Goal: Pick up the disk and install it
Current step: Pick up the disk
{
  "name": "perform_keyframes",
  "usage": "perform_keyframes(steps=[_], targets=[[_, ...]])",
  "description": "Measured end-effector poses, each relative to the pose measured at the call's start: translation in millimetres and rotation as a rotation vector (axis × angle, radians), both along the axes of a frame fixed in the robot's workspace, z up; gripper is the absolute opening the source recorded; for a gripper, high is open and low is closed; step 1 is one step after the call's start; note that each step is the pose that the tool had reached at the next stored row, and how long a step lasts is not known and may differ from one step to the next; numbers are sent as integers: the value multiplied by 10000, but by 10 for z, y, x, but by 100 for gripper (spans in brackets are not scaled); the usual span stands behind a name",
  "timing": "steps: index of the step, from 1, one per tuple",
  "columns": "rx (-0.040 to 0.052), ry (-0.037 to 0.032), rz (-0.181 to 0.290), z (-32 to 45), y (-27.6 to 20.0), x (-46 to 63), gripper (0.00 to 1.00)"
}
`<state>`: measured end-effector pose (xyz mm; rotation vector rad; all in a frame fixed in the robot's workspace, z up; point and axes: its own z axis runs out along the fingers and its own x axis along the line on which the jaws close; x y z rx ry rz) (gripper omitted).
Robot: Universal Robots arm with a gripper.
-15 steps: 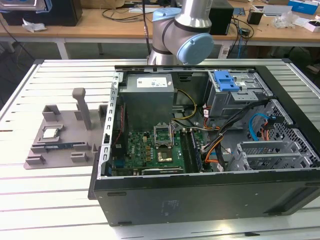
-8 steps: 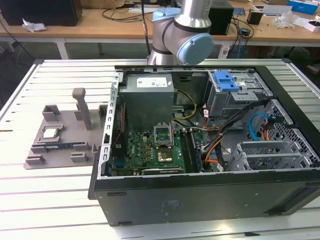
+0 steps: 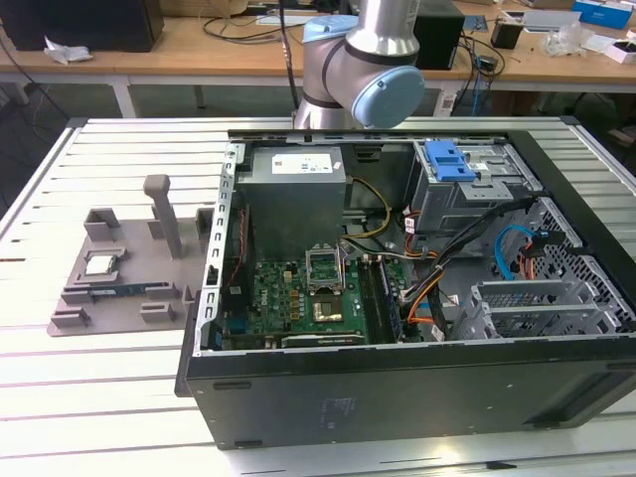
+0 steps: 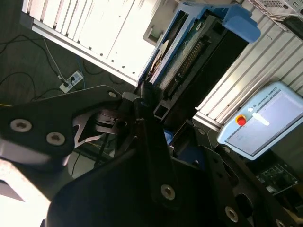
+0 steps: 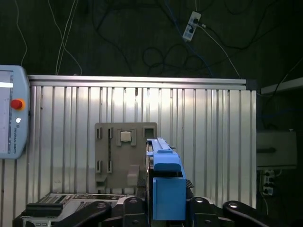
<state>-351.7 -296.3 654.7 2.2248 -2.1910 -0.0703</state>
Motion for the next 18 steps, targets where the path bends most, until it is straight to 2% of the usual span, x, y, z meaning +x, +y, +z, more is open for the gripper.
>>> perform_keyframes(steps=[7,13,15,18], targets=[[0,0,0,168,0,0,37],[1,-1,0,345,0,0,37],[1,-1,0,372,0,0,37],[19,-1,-2,372,1,0,37]])
